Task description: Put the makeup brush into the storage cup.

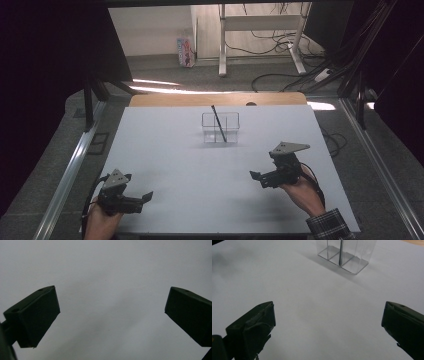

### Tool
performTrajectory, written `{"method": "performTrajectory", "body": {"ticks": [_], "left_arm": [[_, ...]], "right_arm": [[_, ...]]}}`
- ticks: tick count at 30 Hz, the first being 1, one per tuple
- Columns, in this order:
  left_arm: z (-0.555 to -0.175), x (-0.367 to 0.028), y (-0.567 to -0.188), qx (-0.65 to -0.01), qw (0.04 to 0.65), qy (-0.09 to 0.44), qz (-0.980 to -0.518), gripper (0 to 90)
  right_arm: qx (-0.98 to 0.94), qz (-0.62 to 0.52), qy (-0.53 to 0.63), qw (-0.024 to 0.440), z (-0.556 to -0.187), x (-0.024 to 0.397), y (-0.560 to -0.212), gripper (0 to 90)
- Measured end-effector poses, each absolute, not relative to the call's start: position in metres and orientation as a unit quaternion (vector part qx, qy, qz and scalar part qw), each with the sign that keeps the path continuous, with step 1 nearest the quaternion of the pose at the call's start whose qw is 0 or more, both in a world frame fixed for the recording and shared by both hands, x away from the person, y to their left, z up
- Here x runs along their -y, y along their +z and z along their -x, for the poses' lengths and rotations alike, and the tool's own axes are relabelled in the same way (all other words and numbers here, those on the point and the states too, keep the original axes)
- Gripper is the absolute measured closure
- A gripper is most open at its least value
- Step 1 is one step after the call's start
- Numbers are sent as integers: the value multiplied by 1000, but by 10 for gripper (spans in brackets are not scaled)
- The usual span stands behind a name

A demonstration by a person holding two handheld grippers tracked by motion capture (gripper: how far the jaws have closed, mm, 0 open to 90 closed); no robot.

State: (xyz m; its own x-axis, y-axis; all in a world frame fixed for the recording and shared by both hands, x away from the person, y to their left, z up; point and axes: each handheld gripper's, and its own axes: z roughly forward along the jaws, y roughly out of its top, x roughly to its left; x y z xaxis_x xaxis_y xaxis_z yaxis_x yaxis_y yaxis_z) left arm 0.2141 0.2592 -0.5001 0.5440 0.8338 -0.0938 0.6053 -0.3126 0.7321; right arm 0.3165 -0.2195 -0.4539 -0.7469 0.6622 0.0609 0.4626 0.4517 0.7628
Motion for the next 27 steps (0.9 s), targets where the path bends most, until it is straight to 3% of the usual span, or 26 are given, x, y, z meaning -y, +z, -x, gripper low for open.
{"method": "performTrajectory", "body": {"ticks": [27], "left_arm": [[-214, -259, -500, -451, 374, 154, -796, 0]], "right_arm": [[-839, -348, 394, 139, -297, 245, -455, 0]]}}
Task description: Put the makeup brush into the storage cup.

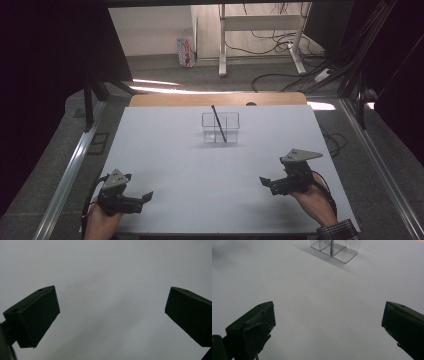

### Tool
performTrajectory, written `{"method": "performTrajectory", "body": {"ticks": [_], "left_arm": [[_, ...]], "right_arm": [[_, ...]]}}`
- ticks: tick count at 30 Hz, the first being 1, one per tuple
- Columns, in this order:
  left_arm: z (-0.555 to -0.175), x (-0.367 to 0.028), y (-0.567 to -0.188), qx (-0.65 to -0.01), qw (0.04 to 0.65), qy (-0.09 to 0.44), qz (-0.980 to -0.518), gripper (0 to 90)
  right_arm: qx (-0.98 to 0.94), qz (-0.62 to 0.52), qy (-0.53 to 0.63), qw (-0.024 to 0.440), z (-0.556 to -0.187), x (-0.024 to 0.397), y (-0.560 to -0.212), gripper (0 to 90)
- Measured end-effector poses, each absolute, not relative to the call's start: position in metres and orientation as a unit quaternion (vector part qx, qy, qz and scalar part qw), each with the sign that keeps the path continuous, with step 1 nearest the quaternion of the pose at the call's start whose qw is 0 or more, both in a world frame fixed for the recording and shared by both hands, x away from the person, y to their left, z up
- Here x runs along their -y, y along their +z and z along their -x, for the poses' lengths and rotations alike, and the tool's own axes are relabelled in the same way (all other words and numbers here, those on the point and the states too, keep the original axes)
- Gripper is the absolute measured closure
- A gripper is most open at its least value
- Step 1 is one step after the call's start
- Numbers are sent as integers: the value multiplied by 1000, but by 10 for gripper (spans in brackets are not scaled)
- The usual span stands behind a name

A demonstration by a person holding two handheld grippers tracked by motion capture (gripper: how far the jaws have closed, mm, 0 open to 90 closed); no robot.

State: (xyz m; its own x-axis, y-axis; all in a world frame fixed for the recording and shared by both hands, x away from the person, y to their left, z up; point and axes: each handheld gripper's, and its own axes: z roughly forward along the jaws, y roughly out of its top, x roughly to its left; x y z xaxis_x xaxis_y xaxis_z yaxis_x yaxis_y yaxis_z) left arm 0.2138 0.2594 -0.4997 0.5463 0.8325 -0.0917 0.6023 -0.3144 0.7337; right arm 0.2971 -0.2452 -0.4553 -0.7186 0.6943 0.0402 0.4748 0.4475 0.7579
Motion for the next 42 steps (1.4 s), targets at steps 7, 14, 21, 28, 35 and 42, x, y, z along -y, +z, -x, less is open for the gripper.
{"method": "performTrajectory", "body": {"ticks": [7, 14, 21, 28, 35, 42], "left_arm": [[-214, -259, -500, -451, 374, 156, -795, 0], [-214, -259, -500, -450, 374, 158, -795, 0], [-214, -259, -500, -450, 374, 158, -796, 0], [-214, -259, -500, -449, 374, 159, -796, 0], [-214, -259, -500, -448, 373, 161, -796, 0], [-213, -259, -499, -447, 373, 164, -796, 0]], "right_arm": [[-840, -355, 385, 144, -291, 253, -457, 0], [-837, -364, 380, 146, -286, 262, -459, 0], [-836, -370, 374, 152, -281, 269, -461, 0], [-834, -379, 368, 160, -275, 278, -462, 0], [-831, -387, 363, 168, -269, 288, -463, 0], [-829, -394, 354, 178, -263, 297, -466, 0]]}}
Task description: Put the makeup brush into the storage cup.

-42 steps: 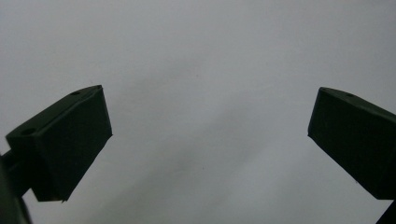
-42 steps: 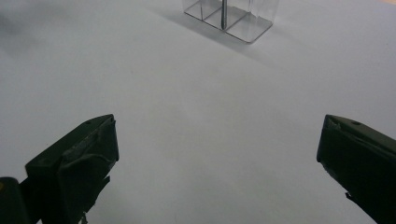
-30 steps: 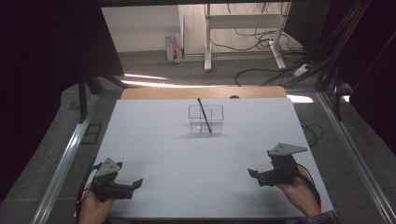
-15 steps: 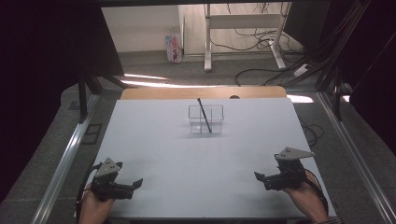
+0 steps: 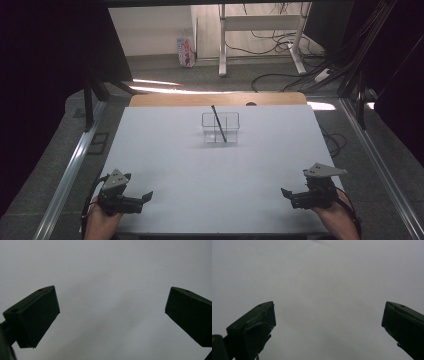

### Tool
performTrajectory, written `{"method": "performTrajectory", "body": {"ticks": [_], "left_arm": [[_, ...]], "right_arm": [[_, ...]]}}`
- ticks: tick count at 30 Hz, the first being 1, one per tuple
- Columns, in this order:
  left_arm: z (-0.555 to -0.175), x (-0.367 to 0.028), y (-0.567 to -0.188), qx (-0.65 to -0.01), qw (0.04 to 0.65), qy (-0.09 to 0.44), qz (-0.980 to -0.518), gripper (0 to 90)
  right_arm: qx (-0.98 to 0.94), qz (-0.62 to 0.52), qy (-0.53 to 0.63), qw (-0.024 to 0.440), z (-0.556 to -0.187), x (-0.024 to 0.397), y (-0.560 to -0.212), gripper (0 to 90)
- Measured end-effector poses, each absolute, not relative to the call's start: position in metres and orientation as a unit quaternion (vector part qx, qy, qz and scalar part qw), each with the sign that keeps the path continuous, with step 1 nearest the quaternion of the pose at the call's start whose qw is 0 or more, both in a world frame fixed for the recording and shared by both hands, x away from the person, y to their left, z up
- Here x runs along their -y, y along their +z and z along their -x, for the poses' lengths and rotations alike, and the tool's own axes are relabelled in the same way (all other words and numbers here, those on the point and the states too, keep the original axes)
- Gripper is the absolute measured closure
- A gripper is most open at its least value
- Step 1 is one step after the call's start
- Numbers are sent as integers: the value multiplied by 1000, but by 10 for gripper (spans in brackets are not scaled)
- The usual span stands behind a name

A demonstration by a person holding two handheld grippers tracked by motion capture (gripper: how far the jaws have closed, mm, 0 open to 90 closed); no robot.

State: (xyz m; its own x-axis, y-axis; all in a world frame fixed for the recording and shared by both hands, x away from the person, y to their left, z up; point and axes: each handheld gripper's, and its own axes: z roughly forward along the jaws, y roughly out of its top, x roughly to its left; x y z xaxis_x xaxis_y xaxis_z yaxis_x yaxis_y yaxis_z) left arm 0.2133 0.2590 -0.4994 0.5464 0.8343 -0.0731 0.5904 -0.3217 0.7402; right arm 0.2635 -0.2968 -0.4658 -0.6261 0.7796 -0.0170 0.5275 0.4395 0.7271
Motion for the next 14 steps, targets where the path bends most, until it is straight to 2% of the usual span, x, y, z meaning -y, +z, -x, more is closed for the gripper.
{"method": "performTrajectory", "body": {"ticks": [14], "left_arm": [[-214, -258, -499, -445, 371, 167, -798, 0]], "right_arm": [[-827, -415, 332, 181, -257, 315, -477, 0]]}}
